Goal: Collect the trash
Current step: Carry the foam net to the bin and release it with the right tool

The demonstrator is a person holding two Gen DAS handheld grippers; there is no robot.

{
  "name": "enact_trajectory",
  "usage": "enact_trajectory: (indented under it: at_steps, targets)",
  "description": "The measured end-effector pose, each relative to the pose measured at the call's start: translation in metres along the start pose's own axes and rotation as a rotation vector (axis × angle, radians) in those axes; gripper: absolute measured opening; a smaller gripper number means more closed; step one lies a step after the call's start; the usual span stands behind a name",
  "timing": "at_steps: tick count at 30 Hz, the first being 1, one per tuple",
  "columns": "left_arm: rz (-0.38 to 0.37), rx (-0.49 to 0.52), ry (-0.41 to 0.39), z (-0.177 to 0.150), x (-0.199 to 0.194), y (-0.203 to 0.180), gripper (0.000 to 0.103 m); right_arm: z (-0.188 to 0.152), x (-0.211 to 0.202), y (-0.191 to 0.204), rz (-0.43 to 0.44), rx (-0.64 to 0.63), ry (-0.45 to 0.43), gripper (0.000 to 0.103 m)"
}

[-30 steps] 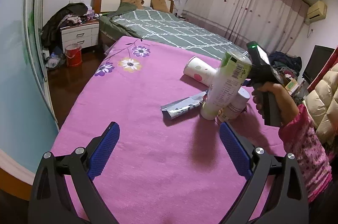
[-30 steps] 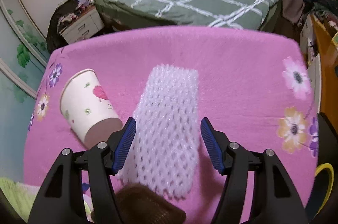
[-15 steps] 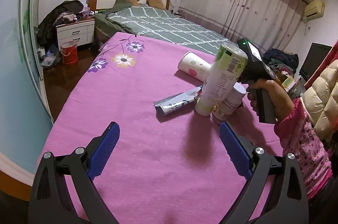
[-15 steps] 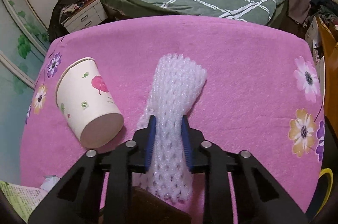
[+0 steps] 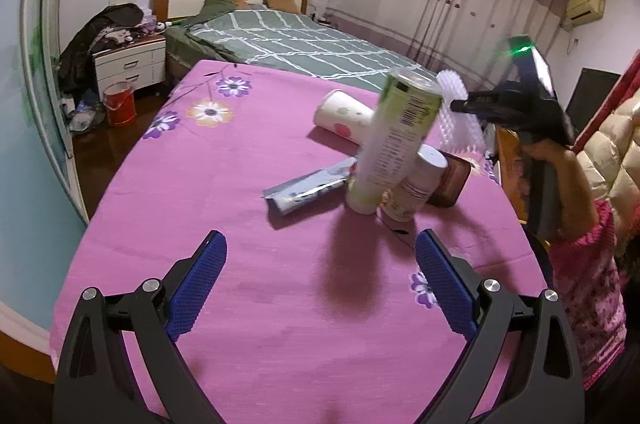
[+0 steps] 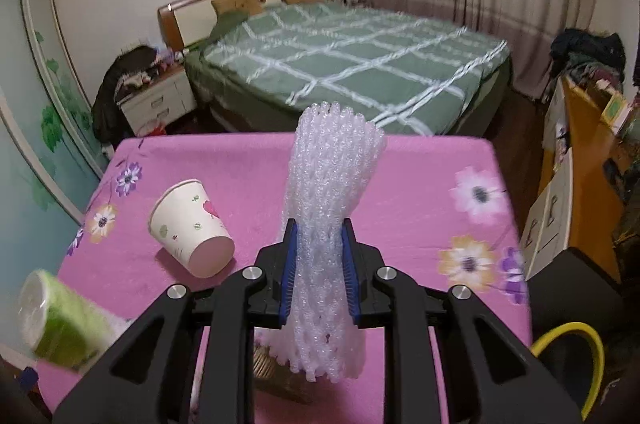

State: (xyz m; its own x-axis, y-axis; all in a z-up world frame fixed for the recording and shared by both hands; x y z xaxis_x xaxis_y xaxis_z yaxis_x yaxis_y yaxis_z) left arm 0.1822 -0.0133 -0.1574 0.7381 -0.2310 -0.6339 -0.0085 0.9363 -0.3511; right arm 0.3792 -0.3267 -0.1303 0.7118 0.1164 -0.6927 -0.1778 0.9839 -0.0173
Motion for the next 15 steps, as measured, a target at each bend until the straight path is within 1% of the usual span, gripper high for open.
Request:
enact_trajectory:
  at_steps: [3, 8, 13, 15]
  targets:
    - [-0.013, 0.021, 0.002, -0.001, 0.000, -0.011, 0.094, -0.005, -0.027, -0.011, -0.017, 0.001, -0.042, 0.020]
    - [-0.035, 0.050, 0.009, -0.002, 0.002, -0.030, 0.094, -0.020, -0.056, -0.031, -0.018, 0.017, -0.066, 0.020]
    - [-0.053, 0.080, 0.023, -0.005, 0.005, -0.051, 0.094, -0.044, -0.081, -0.053, -0.042, 0.038, -0.082, 0.020]
    - [-0.059, 0.088, 0.027, -0.005, 0.007, -0.057, 0.094, -0.060, -0.090, -0.069, -0.053, 0.062, -0.080, 0.020]
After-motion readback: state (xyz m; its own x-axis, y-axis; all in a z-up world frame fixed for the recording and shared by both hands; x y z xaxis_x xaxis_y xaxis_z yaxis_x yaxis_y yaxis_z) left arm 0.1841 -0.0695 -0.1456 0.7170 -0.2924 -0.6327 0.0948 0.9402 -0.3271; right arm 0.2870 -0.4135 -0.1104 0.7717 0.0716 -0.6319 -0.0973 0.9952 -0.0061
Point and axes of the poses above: each gripper's, at about its wrist camera, not at the fingertips, and x roughly the way its jaws point, y to its left, z to its top, the point moved 9 cm from there along x, roughly the way its jaws point, and after that the axes turned 9 degrees about -x, right-handed, at the moved point
